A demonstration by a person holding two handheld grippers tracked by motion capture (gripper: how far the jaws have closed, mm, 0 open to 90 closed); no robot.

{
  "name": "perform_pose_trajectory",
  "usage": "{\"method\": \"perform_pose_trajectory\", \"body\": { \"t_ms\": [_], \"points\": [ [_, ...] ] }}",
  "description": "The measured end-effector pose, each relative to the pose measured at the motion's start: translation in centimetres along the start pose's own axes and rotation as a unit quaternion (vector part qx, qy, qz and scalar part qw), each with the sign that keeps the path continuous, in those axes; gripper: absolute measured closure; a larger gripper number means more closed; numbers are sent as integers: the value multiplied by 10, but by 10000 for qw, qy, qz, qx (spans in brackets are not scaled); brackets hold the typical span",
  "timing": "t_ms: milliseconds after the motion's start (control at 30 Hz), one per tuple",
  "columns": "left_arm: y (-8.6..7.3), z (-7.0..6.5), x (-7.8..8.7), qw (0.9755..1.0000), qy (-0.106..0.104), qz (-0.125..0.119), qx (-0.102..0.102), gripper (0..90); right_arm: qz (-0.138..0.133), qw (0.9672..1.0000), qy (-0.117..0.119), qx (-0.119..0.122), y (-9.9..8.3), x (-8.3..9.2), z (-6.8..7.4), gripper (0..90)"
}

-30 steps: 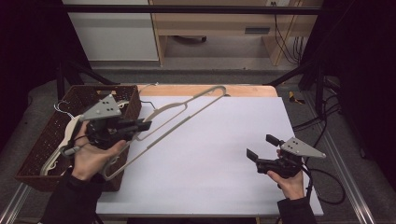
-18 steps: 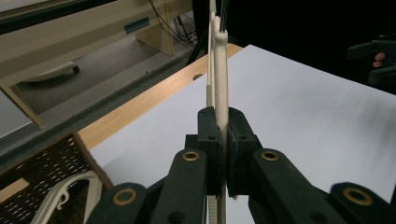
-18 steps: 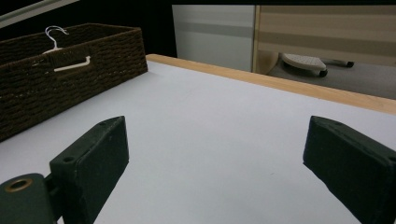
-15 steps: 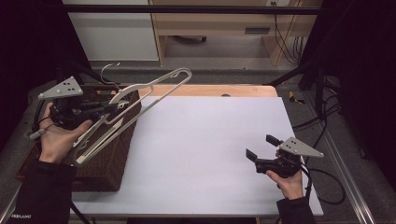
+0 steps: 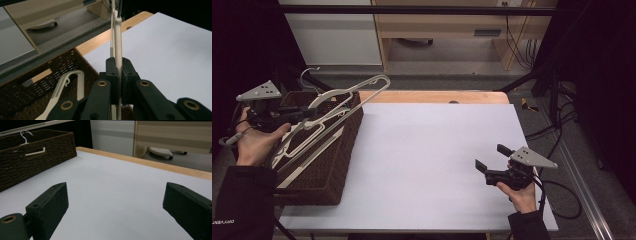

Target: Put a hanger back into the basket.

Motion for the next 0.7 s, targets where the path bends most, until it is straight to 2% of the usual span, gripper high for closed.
{"method": "perform_pose_trajectory", "body": {
  "t_ms": [233, 400, 600, 700],
  "points": [
    [-23, 25, 12, 9999, 92, 55, 128, 864, 26, 10000, -9, -11, -1, -2, 0, 66],
    [-39, 41, 18, 9992, 244, 179, 251, 864, 52, 10000, 7, 9, -2, -3, 1, 66],
    [-54, 56, 23, 9981, 373, 146, 459, 864, 66, 10000, 9, 19, -3, -3, 1, 65],
    [-63, 61, 24, 9973, 444, 232, 532, 864, 60, 10000, 3, 9, -3, -3, 1, 65]
  ]
}}
Point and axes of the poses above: each handheld gripper's, and its own axes: x roughly backward along the jaws, y roughly out of its top, z roughly to its left, the point moved 9 cm from there along -x, roughly forward along the jaws, and after that the axes turned 4 degrees about -z, right-handed, at the moved point
